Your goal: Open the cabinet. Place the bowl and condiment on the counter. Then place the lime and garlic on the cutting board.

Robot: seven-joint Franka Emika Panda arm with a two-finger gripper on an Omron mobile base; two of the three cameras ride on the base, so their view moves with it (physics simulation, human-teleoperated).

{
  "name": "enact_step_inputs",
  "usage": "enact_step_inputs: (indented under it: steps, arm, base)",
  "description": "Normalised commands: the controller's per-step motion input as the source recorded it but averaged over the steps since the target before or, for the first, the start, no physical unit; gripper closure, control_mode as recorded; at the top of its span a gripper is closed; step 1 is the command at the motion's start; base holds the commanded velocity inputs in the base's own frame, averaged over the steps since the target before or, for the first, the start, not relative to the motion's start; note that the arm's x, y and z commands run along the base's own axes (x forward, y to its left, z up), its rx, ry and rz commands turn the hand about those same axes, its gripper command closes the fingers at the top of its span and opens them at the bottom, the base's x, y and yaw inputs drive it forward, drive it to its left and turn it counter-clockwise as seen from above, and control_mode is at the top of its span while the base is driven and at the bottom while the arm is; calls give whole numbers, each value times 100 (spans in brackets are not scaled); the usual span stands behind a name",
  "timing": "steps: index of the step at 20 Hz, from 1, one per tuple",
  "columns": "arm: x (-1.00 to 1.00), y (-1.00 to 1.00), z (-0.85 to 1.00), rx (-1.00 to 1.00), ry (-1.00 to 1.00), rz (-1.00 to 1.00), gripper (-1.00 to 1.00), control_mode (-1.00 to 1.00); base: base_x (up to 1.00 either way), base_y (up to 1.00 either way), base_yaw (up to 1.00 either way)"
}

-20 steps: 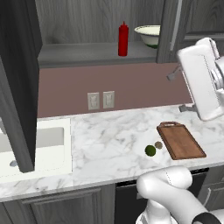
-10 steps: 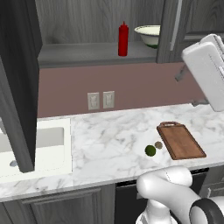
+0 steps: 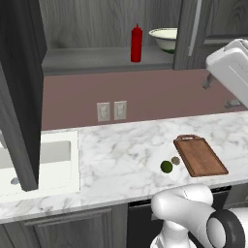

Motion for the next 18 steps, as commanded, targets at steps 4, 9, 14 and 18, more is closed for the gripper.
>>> enact_step_inputs:
  steps: [4, 9, 14, 18]
  arm:
    - [9, -25, 3, -16, -24, 0, -100, -100]
    - [18, -15, 3, -12, -23, 0, -100, -100]
    - [21, -14, 6, -10, -21, 0, -100, -100]
    - [14, -22, 10, -10, -17, 0, -100, -100]
  base:
    - [0, 0, 0]
    - [0, 0, 0]
    - [0, 0, 0]
    - [0, 0, 0]
